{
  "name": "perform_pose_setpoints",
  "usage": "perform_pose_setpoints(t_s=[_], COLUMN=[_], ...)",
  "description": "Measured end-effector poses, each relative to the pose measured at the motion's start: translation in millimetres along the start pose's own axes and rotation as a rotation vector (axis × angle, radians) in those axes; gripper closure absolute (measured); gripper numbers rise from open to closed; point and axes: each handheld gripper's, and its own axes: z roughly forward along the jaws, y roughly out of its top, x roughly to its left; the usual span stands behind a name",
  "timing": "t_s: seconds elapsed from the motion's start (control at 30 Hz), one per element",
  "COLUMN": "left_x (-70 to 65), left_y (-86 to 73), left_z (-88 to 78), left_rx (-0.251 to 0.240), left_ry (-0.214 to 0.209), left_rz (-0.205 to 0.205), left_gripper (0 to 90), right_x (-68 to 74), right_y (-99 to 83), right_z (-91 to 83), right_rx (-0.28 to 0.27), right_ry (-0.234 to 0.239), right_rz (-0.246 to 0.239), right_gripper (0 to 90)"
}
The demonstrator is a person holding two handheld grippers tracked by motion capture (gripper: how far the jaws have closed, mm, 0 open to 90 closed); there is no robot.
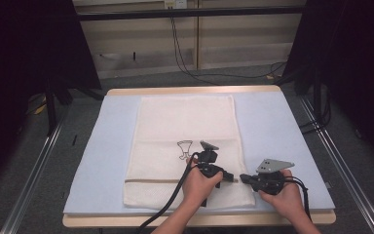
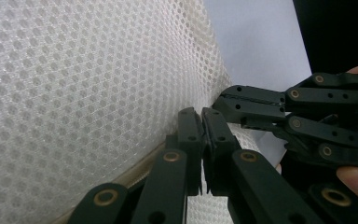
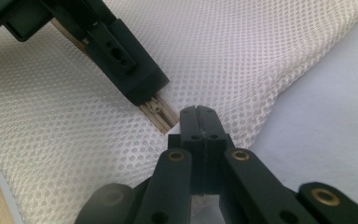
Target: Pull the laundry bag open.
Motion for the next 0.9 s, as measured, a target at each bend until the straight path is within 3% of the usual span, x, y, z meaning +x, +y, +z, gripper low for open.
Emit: perform_pose_setpoints(t_s=[0.4,0.9], left_x=[6.3,11.3], left_y=[0.2,0.1], left_z=[-8.5,-20.4], left_rx=[0.011,0.016], left_ry=[-0.021,-0.005], left_rz=[0.005,0.008], left_gripper=[87.2,87.3], right_x=[-1.0,-1.2], right_y=[-0.7,-0.8], right_z=[-0.1,0.0], right_rx=[-0.005,-0.006], right_ry=[0.005,0.009], right_rz=[0.006,0.010], right_gripper=[90.0,90.0])
